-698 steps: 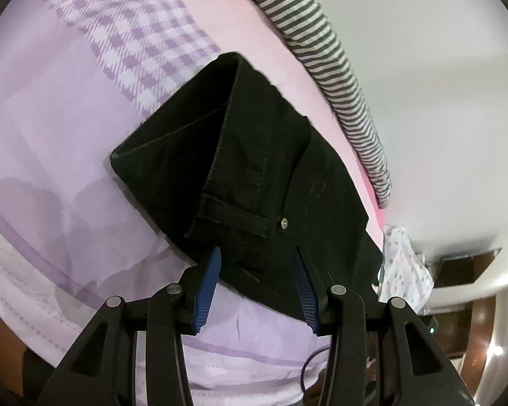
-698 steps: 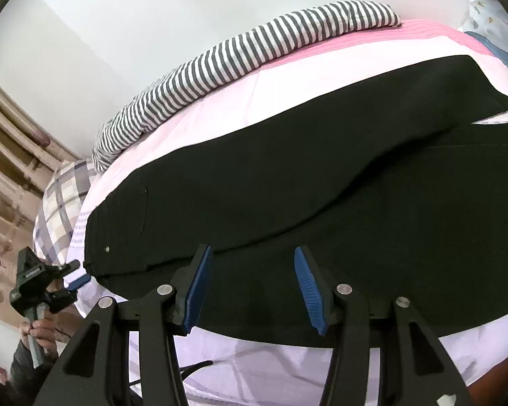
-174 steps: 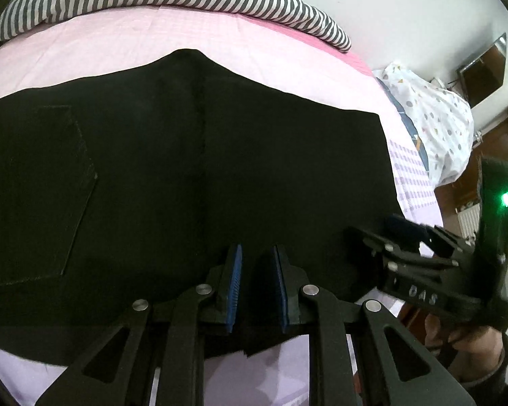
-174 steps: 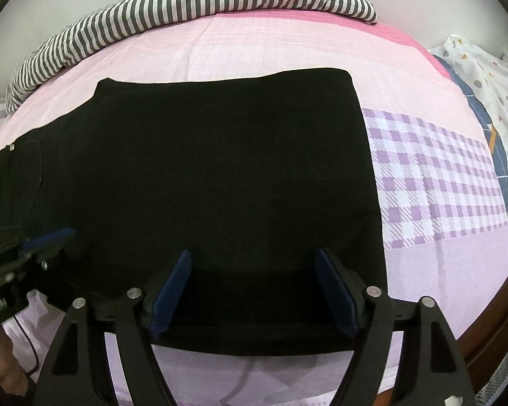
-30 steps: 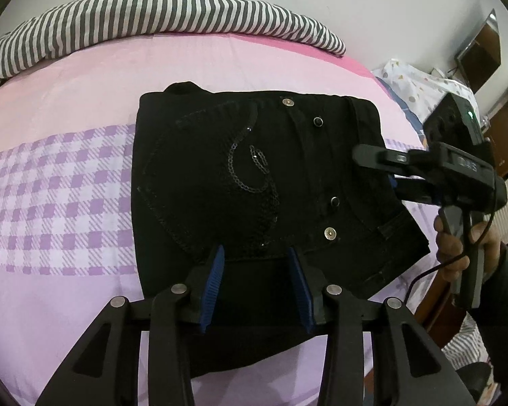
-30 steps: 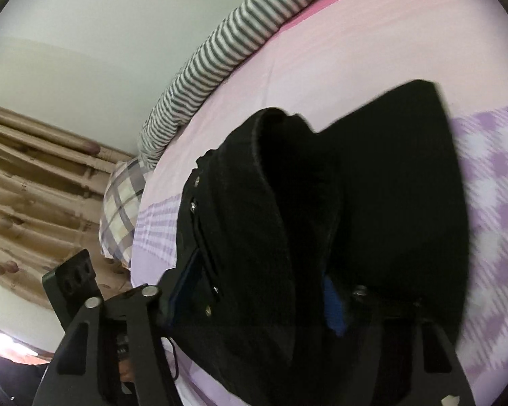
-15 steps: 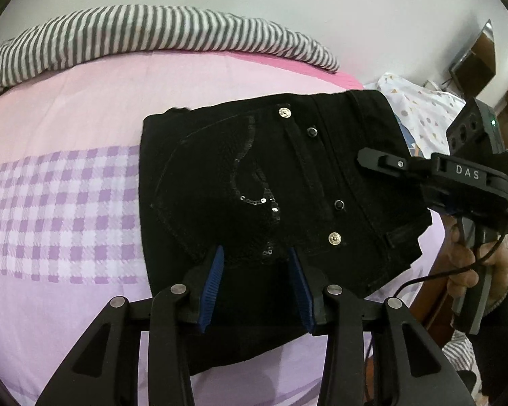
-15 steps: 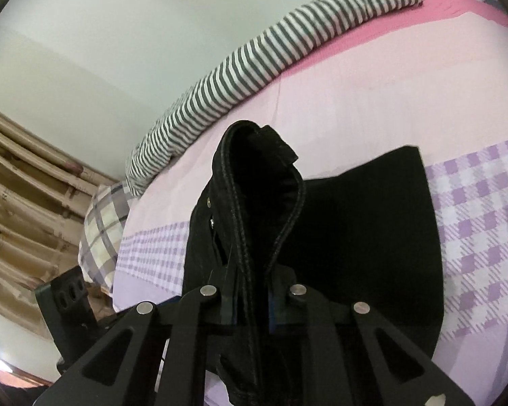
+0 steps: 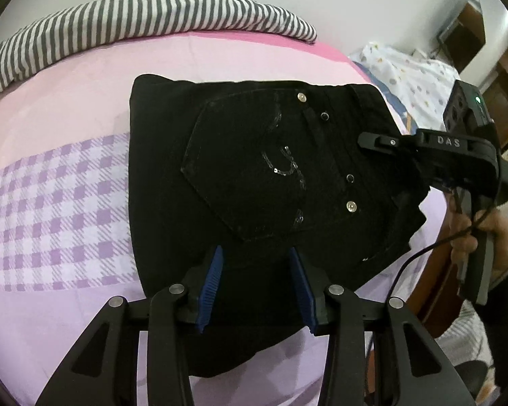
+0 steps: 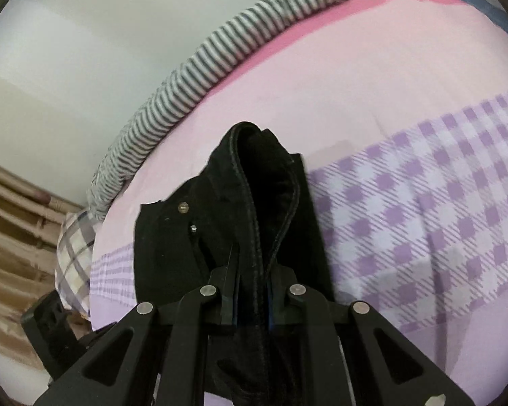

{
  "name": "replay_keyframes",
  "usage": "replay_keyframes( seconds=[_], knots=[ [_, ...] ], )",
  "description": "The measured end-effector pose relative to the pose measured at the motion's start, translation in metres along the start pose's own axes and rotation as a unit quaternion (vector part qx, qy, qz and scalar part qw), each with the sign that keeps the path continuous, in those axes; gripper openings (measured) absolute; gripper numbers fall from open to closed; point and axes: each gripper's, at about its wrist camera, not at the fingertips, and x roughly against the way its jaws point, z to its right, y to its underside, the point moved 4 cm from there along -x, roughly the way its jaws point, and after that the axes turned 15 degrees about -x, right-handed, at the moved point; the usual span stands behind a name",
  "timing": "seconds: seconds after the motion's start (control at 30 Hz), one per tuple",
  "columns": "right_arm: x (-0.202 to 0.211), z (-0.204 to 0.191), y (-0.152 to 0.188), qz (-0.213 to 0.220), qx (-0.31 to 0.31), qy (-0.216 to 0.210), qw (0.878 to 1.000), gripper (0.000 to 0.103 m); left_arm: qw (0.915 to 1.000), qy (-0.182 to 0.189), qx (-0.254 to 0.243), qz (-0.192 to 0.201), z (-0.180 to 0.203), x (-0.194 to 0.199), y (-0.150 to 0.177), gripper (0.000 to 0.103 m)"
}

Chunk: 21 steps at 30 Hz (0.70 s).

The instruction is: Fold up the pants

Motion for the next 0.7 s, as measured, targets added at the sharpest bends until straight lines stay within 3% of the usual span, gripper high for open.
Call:
replay_keyframes(
  seconds=[0.13,0.2,0.23,0.37,0.7],
  knots=[
    [-0.005,0.005,-0.001,0.000,0.004,0.010,1.000,0.011,0.9997,-0.017,-0.014,-0.011,0.005,-0.006,0.000,0.044],
    [-0.005,0.003,-0.001,0.001,0.011,0.019,1.000,0.018,0.9995,-0.022,-0.016,-0.014,0.006,-0.007,-0.001,0.044],
    [-0.005,0.002,0.001,0.002,0.016,0.026,1.000,0.027,0.9994,-0.025,-0.015,-0.016,0.006,-0.008,-0.001,0.044],
    [0.005,-0.002,0.008,0.015,0.044,0.048,0.998,0.037,0.9991,-0.033,-0.017,-0.018,0.008,-0.008,-0.002,0.045],
    [0.034,0.013,0.036,0.029,0.048,0.079,0.995,0.044,0.9985,-0.045,-0.020,-0.025,0.012,-0.003,0.001,0.048]
  ],
)
